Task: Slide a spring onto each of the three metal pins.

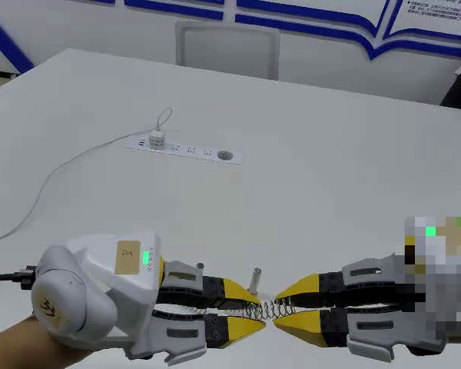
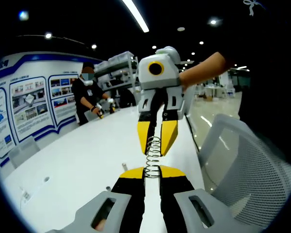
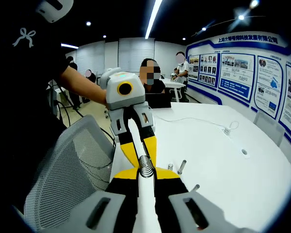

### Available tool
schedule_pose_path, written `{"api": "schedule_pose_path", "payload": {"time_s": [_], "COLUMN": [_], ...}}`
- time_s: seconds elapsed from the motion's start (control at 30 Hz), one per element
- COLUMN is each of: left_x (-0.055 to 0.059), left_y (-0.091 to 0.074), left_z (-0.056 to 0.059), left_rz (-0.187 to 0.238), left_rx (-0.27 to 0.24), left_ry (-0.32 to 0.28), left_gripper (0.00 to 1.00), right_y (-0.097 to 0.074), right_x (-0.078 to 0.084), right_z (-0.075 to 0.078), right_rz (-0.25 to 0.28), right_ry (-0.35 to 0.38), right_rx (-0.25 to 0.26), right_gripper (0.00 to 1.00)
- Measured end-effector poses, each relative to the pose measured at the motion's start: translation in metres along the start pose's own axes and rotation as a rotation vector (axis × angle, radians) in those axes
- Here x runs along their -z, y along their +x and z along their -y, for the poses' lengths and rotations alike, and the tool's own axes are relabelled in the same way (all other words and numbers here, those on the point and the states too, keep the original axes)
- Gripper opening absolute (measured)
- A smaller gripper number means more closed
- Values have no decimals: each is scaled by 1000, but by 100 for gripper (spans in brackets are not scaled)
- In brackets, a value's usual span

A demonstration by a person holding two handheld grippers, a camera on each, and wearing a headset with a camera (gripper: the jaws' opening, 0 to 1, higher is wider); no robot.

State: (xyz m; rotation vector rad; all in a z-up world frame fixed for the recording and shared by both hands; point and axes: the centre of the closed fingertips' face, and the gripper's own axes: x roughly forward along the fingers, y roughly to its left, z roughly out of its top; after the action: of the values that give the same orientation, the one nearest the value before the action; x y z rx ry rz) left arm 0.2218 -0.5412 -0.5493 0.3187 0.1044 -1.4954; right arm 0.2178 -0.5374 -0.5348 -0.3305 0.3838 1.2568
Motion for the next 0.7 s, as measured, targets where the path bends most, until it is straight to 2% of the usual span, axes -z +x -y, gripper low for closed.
{"api": "schedule_pose_path", "payload": {"time_s": [0.13, 0.3, 0.7], "left_x": [-1, 0, 3], "left_y": [1, 3, 7], "left_z": [1, 1, 3], "left_rz": [4, 3, 1], "left_rx": [1, -2, -20], "left_ry": [4, 1, -18], "left_gripper": [9, 9, 9], "right_y": [2, 5, 17], "right_x": [-10, -15, -26], "right_z": [-1, -2, -3], "right_rz": [39, 51, 87], "right_ry": [18, 2, 16], "right_rx": [-2, 3, 10], "right_gripper": [12, 11, 11]}}
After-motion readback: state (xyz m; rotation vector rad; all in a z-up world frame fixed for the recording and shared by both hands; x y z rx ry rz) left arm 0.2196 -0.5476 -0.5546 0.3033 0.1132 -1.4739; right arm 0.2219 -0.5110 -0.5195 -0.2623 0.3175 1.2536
